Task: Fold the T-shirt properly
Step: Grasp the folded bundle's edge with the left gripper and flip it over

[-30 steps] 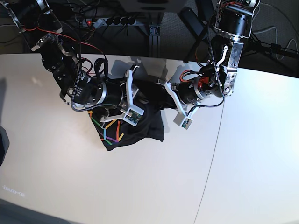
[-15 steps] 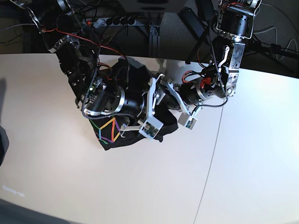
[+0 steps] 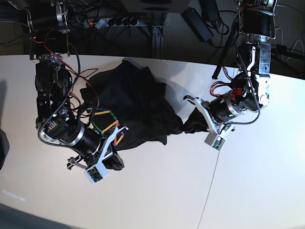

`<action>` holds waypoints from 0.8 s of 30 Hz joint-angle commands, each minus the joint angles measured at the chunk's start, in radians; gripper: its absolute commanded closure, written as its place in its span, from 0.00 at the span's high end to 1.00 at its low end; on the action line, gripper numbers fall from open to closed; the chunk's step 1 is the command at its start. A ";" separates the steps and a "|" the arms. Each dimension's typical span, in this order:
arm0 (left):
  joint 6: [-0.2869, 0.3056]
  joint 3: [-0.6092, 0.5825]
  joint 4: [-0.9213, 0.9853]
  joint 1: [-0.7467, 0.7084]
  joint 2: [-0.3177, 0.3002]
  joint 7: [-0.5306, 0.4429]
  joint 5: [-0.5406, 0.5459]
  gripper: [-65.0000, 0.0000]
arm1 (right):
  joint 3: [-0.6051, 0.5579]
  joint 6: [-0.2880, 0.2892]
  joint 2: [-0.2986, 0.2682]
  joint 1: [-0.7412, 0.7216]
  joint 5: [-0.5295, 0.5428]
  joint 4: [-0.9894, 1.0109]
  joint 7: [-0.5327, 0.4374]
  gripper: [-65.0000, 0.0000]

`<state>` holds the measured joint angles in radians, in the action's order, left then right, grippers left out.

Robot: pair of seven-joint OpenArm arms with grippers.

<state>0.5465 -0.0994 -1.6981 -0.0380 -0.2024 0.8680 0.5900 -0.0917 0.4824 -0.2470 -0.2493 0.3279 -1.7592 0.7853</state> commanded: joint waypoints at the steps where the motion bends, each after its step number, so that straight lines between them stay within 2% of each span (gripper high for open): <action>1: 0.004 -0.010 -0.022 -0.003 -0.002 -0.007 0.023 0.07 | 0.009 0.045 -0.003 -0.026 -0.005 -0.005 -0.044 0.00; 7: 0.004 -0.151 -0.120 -0.061 0.009 -0.003 0.051 0.00 | 0.011 0.045 -0.005 -0.066 -0.059 0.135 -0.124 0.00; 11: 0.004 -0.279 -0.224 -0.116 0.008 -0.026 -0.017 0.00 | 0.011 0.045 -0.004 -0.124 -0.058 0.273 -0.132 0.00; 16: 0.004 -0.413 -0.223 -0.126 0.009 -0.069 -0.083 0.00 | 0.011 0.046 0.000 -0.205 -0.042 0.464 -0.138 0.00; 19: 0.004 -0.451 -0.221 -0.126 0.009 -0.114 -0.134 0.00 | 0.011 0.046 0.001 -0.227 -0.016 0.534 -0.139 0.00; 24: 0.004 -0.465 -0.198 -0.125 0.008 -0.117 -0.155 0.00 | 0.011 0.048 0.010 -0.224 -0.010 0.549 -0.137 0.00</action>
<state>0.5461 -0.5663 -1.8824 -0.1711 -0.1974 0.7734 0.4236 -0.0872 0.4824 -0.2348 -0.4435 0.3061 -1.1965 0.6731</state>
